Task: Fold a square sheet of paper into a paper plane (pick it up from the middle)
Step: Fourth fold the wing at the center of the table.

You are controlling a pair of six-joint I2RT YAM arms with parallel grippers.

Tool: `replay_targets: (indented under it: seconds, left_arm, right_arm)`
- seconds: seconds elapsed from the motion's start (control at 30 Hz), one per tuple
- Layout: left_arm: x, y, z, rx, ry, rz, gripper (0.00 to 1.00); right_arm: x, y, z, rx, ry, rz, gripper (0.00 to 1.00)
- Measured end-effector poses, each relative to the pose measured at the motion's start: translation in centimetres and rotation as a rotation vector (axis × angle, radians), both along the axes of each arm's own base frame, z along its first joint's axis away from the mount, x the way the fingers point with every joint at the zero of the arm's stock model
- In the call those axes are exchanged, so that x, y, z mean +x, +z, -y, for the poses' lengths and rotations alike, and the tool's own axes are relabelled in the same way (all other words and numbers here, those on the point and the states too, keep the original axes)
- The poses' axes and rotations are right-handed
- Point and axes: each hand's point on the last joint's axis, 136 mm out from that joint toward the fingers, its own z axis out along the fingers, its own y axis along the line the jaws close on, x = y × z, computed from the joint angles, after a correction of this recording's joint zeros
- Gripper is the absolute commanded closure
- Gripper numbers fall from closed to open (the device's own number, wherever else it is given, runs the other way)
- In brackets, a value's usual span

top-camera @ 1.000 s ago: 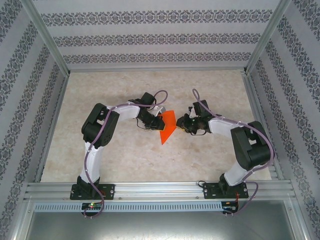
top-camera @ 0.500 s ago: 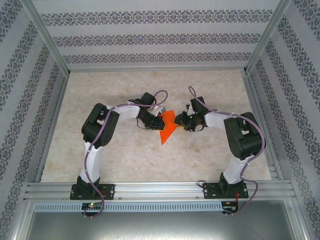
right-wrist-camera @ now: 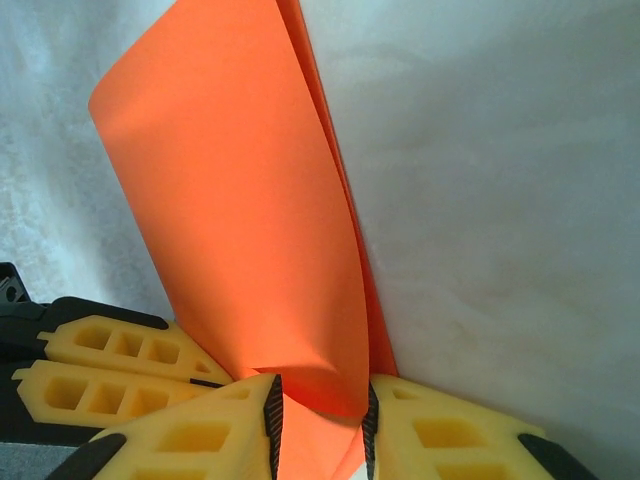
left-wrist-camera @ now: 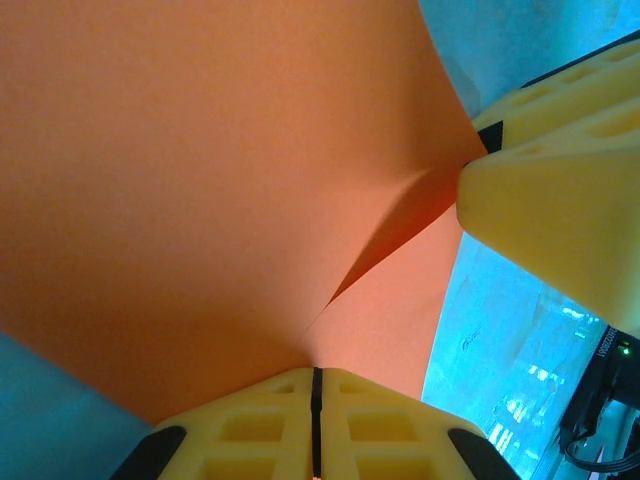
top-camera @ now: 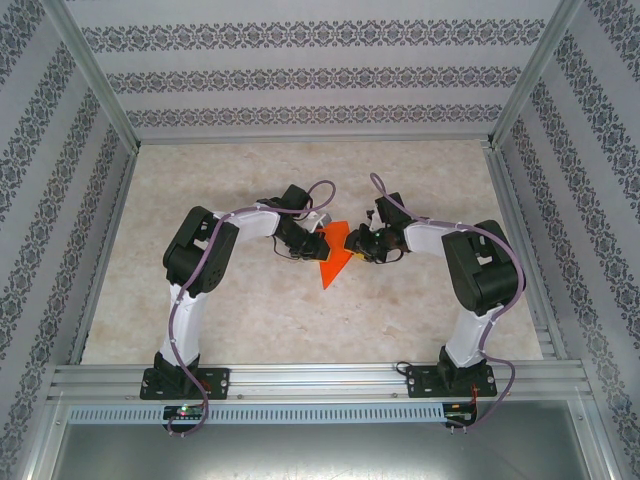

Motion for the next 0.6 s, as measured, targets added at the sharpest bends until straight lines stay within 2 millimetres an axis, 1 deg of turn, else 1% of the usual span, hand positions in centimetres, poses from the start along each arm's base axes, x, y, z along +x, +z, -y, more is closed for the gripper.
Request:
replay_targets:
  seconds: [0.3, 0.4, 0.6]
  left_arm:
    - [0.0, 0.0, 0.0, -0.002, -0.001, -0.001, 0.89]
    - [0.0, 0.0, 0.0, -0.002, 0.0, -0.002, 0.89]
    - [0.0, 0.0, 0.0, -0.003, 0.0, -0.002, 0.89]
  right_arm:
    - [0.3, 0.6, -0.9, 0.081, -0.016, 0.016, 0.73]
    - [0.0, 0.5, -1.3, 0.106, -0.02, 0.01, 0.77]
    - [-0.3, 0.6, -2.1, 0.121, -0.01, 0.012, 0.89]
